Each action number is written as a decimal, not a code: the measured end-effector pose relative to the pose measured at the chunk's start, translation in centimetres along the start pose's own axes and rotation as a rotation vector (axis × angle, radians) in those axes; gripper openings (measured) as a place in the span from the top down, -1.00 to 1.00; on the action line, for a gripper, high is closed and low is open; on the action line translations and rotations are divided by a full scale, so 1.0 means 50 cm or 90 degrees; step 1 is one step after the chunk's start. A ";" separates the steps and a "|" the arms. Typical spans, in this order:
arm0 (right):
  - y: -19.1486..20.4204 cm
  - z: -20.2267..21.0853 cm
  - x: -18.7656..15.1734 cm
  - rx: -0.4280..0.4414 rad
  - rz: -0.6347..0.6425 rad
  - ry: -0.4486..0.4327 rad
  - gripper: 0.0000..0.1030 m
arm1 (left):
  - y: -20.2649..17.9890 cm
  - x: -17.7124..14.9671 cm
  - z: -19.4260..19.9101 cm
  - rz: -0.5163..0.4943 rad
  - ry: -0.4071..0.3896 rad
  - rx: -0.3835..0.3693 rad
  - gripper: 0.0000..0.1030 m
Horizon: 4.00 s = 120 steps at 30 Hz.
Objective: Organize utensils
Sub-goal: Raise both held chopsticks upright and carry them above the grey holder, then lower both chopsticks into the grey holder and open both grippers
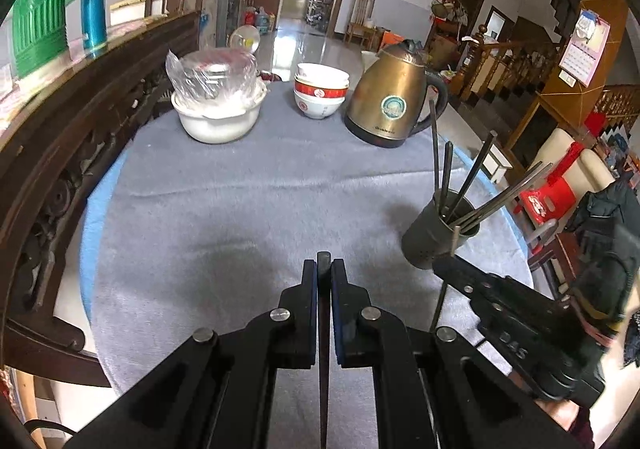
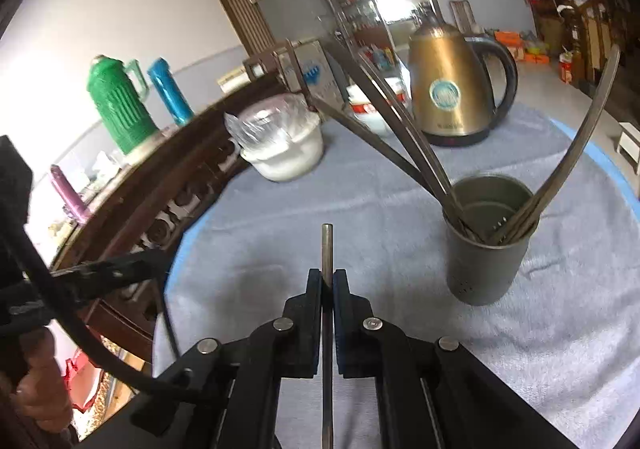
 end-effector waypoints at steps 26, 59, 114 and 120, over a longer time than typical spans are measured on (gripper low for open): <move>-0.030 0.105 -0.004 0.062 -0.028 -0.055 0.89 | -0.058 0.006 0.033 -0.034 -0.024 0.083 0.87; -0.059 0.160 0.006 0.082 -0.055 -0.109 0.89 | -0.056 0.027 0.118 -0.010 -0.094 0.052 0.87; -0.306 0.378 0.056 0.041 -0.275 -0.353 0.89 | -0.262 0.097 0.198 -0.128 -0.182 -0.003 0.87; -0.337 0.393 0.055 0.044 -0.306 -0.366 0.89 | -0.295 0.120 0.201 -0.148 -0.206 0.000 0.87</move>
Point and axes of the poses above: each gripper's, at about its wrist camera, not at the fingertips, and z roughly against the way its jaws point, y to its left, x to its top, the point moved 2 cm from there along -z, roughly the way its jaws point, and after that the axes turned 9 degrees about -z, right-handed, at the moved point
